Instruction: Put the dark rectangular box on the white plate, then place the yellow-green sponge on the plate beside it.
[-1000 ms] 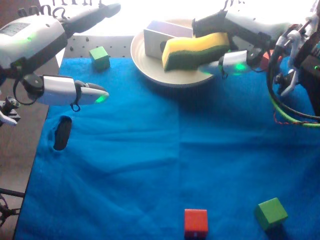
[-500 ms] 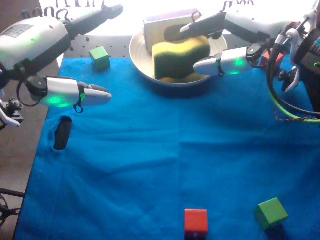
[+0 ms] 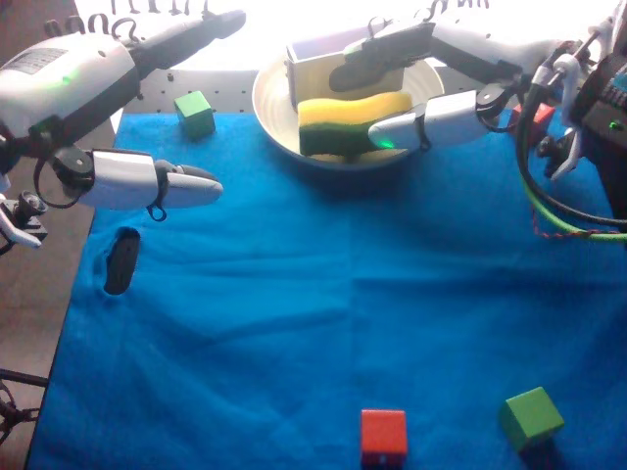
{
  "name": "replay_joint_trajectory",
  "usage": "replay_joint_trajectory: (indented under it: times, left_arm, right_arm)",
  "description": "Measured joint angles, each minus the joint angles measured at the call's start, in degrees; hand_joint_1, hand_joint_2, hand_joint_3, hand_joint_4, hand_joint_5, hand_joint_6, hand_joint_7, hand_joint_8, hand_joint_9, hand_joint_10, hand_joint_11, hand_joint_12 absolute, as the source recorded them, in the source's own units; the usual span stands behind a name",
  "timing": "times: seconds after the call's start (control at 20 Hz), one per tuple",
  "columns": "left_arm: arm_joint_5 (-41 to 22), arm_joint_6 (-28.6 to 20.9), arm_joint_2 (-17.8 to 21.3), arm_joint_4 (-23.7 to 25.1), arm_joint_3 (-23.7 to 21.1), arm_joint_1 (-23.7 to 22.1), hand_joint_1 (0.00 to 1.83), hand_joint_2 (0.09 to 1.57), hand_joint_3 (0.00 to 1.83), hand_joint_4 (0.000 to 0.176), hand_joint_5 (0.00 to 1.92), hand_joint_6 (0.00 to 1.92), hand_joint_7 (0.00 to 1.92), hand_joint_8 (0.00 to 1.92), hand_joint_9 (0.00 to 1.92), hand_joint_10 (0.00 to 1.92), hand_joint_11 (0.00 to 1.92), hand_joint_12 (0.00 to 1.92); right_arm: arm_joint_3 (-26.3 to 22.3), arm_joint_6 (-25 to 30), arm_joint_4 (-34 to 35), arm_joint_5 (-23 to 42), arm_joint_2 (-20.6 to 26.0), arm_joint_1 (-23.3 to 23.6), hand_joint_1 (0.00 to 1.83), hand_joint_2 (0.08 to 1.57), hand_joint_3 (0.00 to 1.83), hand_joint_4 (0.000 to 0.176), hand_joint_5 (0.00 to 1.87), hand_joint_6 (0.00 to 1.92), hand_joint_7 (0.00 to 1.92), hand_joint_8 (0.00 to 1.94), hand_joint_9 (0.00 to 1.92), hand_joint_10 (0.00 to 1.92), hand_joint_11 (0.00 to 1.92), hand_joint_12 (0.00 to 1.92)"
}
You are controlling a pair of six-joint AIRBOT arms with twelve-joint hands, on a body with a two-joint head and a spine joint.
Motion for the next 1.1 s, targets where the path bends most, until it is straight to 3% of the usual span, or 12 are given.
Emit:
replay_joint_trajectory:
  times: [0.2, 0.25, 0.35, 0.45, 0.6, 0.7, 0.75, 0.8, 0.85, 0.95, 1.0, 1.1]
  left_arm:
    - [-0.3, 0.0, 0.0, -0.1, 0.0, 0.1, 0.82, 0.92, 0.0, 0.171, 0.05, 0.0, 0.09, 0.0, 0.04, 0.0, 0.0, 0.08]
    - [-0.6, 0.0, 0.0, 0.0, -0.1, 0.3, 0.86, 0.92, 0.0, 0.156, 0.07, 0.01, 0.1, 0.0, 0.05, 0.0, 0.0, 0.06]
    - [-1.0, -0.1, 0.0, -0.2, -0.5, 0.4, 0.82, 0.92, 0.0, 0.172, 0.07, 0.0, 0.08, 0.0, 0.04, 0.0, 0.03, 0.08]
    - [-1.4, -0.2, 0.0, -0.1, -0.5, 0.8, 0.84, 0.91, 0.0, 0.176, 0.08, 0.01, 0.07, 0.0, 0.03, 0.0, 0.0, 0.07]
    - [-1.4, -0.3, 0.1, -0.5, -0.5, 0.9, 0.81, 0.91, 0.0, 0.176, 0.07, 0.0, 0.1, 0.01, 0.04, 0.01, 0.02, 0.09]
    - [-1.5, -0.3, 0.5, -0.5, -0.7, 0.9, 0.81, 0.92, 0.0, 0.173, 0.07, 0.0, 0.09, 0.0, 0.04, 0.0, 0.0, 0.09]
    - [-1.6, -0.4, 0.7, -0.6, -0.9, 1.1, 0.83, 0.92, 0.0, 0.144, 0.08, 0.01, 0.1, 0.0, 0.05, 0.01, 0.0, 0.09]
    - [-2.6, -0.4, 1.0, -0.6, -1.1, 1.3, 0.82, 0.91, 0.0, 0.137, 0.09, 0.01, 0.1, 0.0, 0.06, 0.01, 0.0, 0.09]
    - [-3.5, -0.6, 1.4, -0.8, -1.6, 1.8, 0.79, 0.91, 0.0, 0.148, 0.09, 0.01, 0.1, 0.0, 0.05, 0.0, 0.0, 0.07]
    - [-4.8, -1.4, 2.5, -0.7, -2.3, 2.7, 0.78, 0.9, 0.0, 0.131, 0.1, 0.0, 0.11, 0.0, 0.07, 0.01, 0.07, 0.1]
    - [-5.7, -2.3, 2.9, -0.8, -2.4, 3.3, 0.79, 0.91, 0.0, 0.12, 0.09, 0.0, 0.11, 0.0, 0.1, 0.0, 0.01, 0.29]
    - [-8.2, -3.2, 4.3, -1.7, -3.8, 5.2, 0.75, 0.92, 0.0, 0.107, 0.08, 0.0, 0.08, 0.0, 0.11, 0.0, 0.0, 0.44]
  right_arm:
    - [-2.8, 0.1, 0.0, 3.2, 3.7, 0.0, 0.81, 0.95, 0.0, 0.011, 0.54, 0.01, 0.56, 0.0, 0.56, 0.01, 0.16, 0.96]
    - [-3.6, 0.0, 0.5, 4.6, 4.9, 0.0, 0.8, 0.95, 0.0, 0.019, 0.53, 0.0, 0.57, 0.0, 0.57, 0.01, 0.07, 1.16]
    - [-3.8, 0.0, 0.8, 5.9, 5.6, 0.0, 0.75, 0.95, 0.0, 0.024, 0.55, 0.01, 0.57, 0.0, 0.59, 0.01, 0.06, 1.27]
    - [-4.4, 0.0, 0.8, 6.7, 5.6, 0.0, 0.75, 0.95, 0.0, 0.047, 0.56, 0.01, 0.59, 0.01, 0.6, 0.02, 0.07, 1.29]
    - [-5.0, 0.0, 0.4, 7.1, 5.6, 0.0, 0.73, 0.96, 0.0, 0.03, 0.55, 0.0, 0.58, 0.0, 0.59, 0.01, 0.09, 1.22]
    - [-6.3, 0.1, 0.4, 8.3, 6.6, 0.0, 0.74, 0.96, 0.0, 0.044, 0.52, 0.0, 0.57, 0.0, 0.56, 0.0, 0.08, 1.14]
    - [-7.1, 0.0, 0.4, 8.8, 7.5, 0.0, 0.7, 0.96, 0.0, 0.053, 0.48, 0.0, 0.53, 0.0, 0.53, 0.0, 0.11, 1.02]
    - [-8.2, 0.1, 0.5, 10.1, 9.1, 0.0, 0.7, 0.97, 0.0, 0.058, 0.46, 0.0, 0.5, 0.0, 0.49, 0.0, 0.11, 0.95]
    - [-9.2, 0.0, 1.0, 11.1, 10.6, 0.0, 0.71, 0.96, 0.0, 0.059, 0.45, 0.0, 0.48, 0.0, 0.46, 0.0, 0.08, 0.92]
    - [-11.3, 0.0, 1.5, 13.7, 13.9, 0.0, 0.73, 0.96, 0.0, 0.061, 0.45, 0.0, 0.47, 0.0, 0.42, 0.0, 0.05, 0.74]
    - [-12.6, -0.2, 2.0, 15.1, 15.2, 0.0, 0.74, 0.98, 0.0, 0.042, 0.43, 0.0, 0.46, 0.0, 0.4, 0.0, 0.01, 0.71]
    - [-16.5, -2.9, 3.0, 18.7, 18.6, -0.7, 0.74, 0.96, 0.0, 0.07, 0.44, 0.0, 0.46, 0.0, 0.39, 0.0, 0.0, 0.84]
